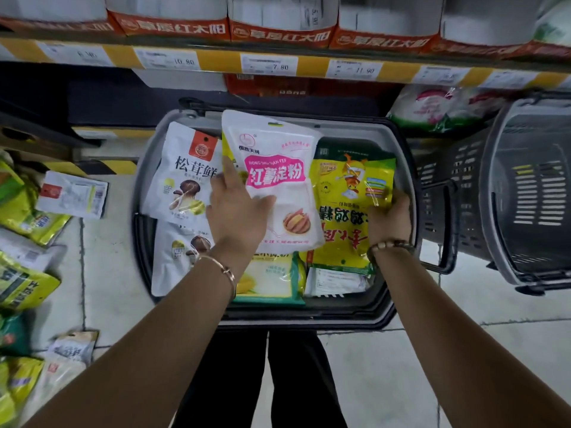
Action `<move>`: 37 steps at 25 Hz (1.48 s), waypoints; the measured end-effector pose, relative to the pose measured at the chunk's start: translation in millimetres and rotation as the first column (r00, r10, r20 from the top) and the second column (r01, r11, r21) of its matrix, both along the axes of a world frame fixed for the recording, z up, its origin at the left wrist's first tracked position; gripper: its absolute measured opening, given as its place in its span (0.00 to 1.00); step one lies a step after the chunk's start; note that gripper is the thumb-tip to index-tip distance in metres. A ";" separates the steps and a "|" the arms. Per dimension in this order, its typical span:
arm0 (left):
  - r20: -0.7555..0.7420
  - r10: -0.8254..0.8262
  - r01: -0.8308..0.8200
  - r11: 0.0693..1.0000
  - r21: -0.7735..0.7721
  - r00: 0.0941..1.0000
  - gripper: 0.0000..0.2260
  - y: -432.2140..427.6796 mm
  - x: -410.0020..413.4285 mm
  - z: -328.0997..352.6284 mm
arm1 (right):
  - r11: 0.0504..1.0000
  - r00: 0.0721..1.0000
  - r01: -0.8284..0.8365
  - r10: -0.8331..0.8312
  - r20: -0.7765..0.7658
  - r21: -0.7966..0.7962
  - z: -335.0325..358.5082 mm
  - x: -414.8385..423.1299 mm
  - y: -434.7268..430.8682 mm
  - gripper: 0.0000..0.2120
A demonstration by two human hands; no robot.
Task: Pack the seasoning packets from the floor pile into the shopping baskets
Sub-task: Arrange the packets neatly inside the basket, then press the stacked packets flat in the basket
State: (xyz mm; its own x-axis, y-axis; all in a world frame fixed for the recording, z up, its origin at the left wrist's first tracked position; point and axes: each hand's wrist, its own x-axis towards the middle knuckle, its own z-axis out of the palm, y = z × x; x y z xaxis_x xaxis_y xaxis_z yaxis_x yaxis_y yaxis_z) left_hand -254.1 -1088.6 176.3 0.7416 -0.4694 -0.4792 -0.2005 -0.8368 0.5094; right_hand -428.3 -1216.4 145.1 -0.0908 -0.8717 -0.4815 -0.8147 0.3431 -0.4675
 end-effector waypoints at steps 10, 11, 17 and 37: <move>0.379 -0.635 0.537 0.772 0.341 0.673 0.29 -15.1 -26.6 -31.6 | 0.767 0.752 -0.641 0.633 -0.186 0.019 -8.9 16.1 19.6 0.31; 0.391 -0.619 0.522 0.785 0.334 0.681 0.29 -11.5 -27.9 -36.5 | 0.750 0.730 -0.659 0.657 -0.187 0.062 -16.1 13.4 20.3 0.30; 0.455 -0.586 0.497 0.810 0.310 0.671 0.30 -12.4 -40.1 -49.9 | 0.676 0.634 -0.732 0.722 -0.276 0.086 -43.0 -0.1 28.9 0.28; 0.158 -0.038 0.055 0.993 -0.102 0.987 0.25 63.4 -21.7 32.9 | 0.515 0.524 -0.832 0.852 0.013 -0.208 36.1 63.1 51.2 0.21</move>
State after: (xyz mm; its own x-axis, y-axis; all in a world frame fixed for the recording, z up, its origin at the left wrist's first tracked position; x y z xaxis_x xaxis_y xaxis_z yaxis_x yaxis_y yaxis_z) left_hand -275.8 -1025.3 209.2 0.7796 -0.5469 -0.3053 -0.3216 -0.7677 0.5543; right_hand -365.2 -1165.1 181.2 0.7661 -0.5731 -0.2910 -0.6261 -0.5632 -0.5392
